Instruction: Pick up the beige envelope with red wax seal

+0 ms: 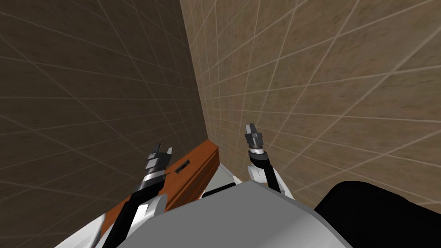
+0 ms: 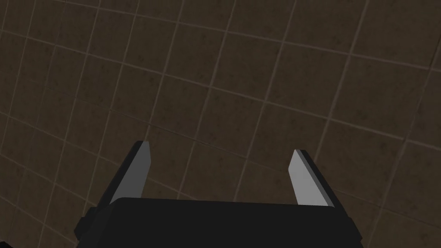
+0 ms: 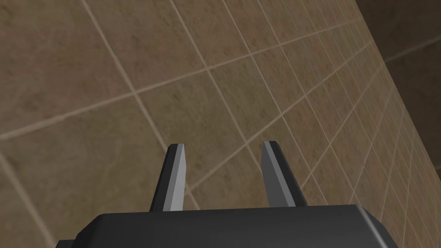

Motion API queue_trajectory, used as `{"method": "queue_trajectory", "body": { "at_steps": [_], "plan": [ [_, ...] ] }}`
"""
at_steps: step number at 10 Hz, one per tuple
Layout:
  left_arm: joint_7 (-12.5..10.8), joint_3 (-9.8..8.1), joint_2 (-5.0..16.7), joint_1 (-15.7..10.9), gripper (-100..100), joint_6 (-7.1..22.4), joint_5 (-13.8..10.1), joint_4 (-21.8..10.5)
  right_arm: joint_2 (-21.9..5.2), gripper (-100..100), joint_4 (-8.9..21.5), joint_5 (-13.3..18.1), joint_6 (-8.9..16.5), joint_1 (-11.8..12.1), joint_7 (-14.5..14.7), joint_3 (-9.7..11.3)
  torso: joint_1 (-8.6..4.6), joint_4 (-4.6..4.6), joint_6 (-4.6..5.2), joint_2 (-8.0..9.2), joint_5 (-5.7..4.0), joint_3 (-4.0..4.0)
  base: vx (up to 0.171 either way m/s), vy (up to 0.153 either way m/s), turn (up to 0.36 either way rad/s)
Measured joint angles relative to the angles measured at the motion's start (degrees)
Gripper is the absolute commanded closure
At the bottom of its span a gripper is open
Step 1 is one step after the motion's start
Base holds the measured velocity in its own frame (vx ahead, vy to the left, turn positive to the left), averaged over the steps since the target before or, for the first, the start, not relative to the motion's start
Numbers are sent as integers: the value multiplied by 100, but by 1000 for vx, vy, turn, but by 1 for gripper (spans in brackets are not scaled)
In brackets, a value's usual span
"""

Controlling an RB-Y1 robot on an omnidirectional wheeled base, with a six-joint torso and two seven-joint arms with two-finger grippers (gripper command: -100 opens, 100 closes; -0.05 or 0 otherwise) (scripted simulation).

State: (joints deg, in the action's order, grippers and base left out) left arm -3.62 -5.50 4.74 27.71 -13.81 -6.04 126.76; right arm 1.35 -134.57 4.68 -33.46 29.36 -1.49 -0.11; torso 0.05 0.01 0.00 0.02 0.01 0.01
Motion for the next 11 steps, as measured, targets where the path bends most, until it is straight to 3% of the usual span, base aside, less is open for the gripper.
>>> {"method": "queue_trajectory", "body": {
  "at_steps": [3,5,11],
  "plan": [
    [13,-115,315,-288,-100,432,-124,-632,0,0,0,0,0,0,0,0,4,-1,1,-4,1,-2,-2,12,-112],
    [-16,-171,480,-227,-100,752,-212,-760,0,0,0,0,0,0,0,0,2,-1,1,-2,0,-1,-1,10,-89],
    [-29,-337,854,-605,-100,1434,-401,-1740,0,0,0,0,0,0,0,0,2,-1,0,-4,0,-3,2,10,-86]
  ]
}}
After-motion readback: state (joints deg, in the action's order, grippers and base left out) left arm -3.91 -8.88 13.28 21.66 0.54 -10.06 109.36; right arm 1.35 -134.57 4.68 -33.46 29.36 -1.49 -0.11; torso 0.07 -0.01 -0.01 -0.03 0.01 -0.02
